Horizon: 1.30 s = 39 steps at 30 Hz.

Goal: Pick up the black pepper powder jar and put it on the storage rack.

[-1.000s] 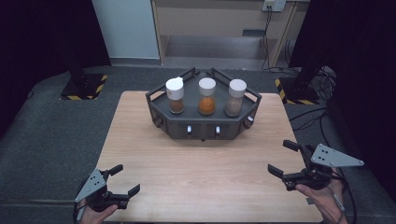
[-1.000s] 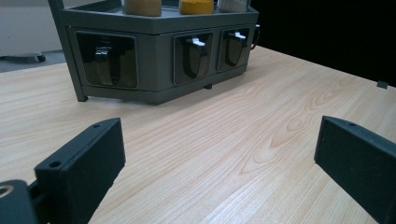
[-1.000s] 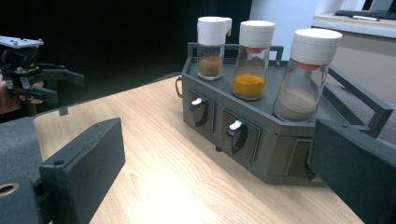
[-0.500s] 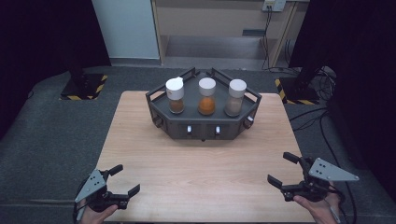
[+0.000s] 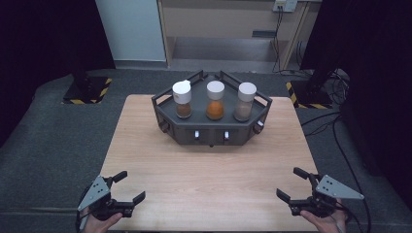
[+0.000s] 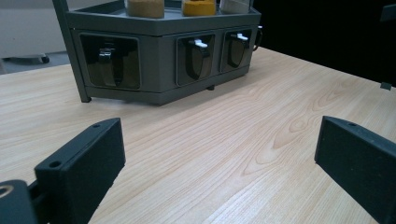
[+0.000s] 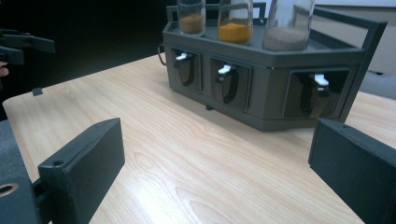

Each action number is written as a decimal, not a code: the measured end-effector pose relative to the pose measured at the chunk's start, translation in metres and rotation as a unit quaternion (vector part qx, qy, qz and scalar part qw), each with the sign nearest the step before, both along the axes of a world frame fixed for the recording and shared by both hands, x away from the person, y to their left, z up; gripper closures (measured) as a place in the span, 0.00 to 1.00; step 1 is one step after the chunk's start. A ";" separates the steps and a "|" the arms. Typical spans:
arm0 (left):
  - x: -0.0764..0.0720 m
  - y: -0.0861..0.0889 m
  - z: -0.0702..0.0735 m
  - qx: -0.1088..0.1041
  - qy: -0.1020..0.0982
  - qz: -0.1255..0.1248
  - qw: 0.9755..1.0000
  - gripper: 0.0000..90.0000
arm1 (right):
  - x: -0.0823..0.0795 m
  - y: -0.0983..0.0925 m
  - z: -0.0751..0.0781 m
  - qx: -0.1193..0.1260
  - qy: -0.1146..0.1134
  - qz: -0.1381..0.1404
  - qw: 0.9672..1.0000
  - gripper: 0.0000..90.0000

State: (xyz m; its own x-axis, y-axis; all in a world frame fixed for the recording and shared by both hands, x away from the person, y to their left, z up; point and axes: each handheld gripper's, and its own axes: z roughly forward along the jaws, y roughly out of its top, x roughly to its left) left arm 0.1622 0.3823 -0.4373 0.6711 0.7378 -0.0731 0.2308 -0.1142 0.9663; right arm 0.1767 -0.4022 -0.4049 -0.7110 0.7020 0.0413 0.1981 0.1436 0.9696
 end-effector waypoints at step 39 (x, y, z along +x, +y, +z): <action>0.010 0.000 0.000 -0.002 0.000 0.008 1.000 0.01 | 0.012 0.000 -0.038 0.003 0.011 -0.005 1.000 0.05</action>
State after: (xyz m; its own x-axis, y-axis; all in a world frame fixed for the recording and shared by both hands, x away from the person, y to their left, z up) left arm 0.1725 0.3819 -0.4373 0.6599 0.7475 -0.0764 0.2328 -0.1066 0.9667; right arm 0.1889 -0.4025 -0.4433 -0.7032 0.7084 0.0609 0.2207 0.1361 0.9658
